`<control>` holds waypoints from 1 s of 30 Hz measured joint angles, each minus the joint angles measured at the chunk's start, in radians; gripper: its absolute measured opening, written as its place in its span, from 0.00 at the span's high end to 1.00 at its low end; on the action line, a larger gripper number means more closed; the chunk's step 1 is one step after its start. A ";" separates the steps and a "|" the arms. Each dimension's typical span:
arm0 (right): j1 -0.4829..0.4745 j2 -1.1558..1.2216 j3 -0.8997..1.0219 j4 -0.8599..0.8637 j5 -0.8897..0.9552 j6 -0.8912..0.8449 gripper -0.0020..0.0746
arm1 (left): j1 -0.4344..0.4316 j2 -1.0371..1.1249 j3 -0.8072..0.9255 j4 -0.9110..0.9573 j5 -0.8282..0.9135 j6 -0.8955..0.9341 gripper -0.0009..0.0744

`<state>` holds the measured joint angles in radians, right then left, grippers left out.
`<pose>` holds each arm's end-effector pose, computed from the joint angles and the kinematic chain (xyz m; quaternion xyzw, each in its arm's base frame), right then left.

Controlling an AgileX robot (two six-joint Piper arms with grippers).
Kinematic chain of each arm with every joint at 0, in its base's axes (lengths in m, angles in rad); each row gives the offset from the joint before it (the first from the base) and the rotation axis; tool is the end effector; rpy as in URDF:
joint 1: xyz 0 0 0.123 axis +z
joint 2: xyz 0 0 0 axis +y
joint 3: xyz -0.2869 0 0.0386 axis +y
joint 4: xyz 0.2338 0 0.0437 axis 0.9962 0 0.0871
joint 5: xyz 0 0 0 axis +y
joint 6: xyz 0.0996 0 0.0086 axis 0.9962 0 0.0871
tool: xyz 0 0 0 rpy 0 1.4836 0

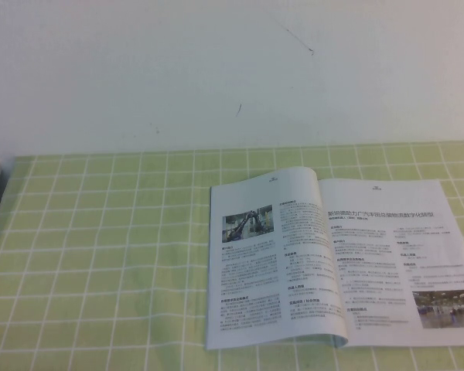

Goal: Close book
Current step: 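Close the open booklet and leave it lying on the table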

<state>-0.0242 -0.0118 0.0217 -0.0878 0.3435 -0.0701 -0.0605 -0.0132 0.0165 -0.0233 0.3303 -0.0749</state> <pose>0.0432 -0.0040 0.1733 -0.0421 0.7932 -0.0654 0.6040 0.0434 -0.0034 0.1763 -0.0120 0.7885 -0.0513 0.6127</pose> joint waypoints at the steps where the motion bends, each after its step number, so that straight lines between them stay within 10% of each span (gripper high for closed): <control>1: 0.000 0.000 0.000 0.000 0.000 0.000 0.98 | 0.000 0.000 0.000 0.000 0.000 0.000 0.99; 9: 0.000 0.000 0.007 0.000 -0.072 0.000 0.98 | 0.000 0.000 0.007 0.002 -0.095 0.004 0.99; 21: 0.000 0.000 0.007 -0.002 -0.659 -0.104 0.98 | 0.000 0.000 0.007 0.002 -0.837 0.000 0.99; 30: 0.000 0.000 0.007 -0.002 -0.758 -0.002 0.98 | 0.000 0.000 0.007 -0.014 -1.031 0.033 0.99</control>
<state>-0.0242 -0.0118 0.0285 -0.0895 -0.4145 -0.0717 -0.0605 -0.0132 0.0231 -0.0373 -0.7007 -0.0419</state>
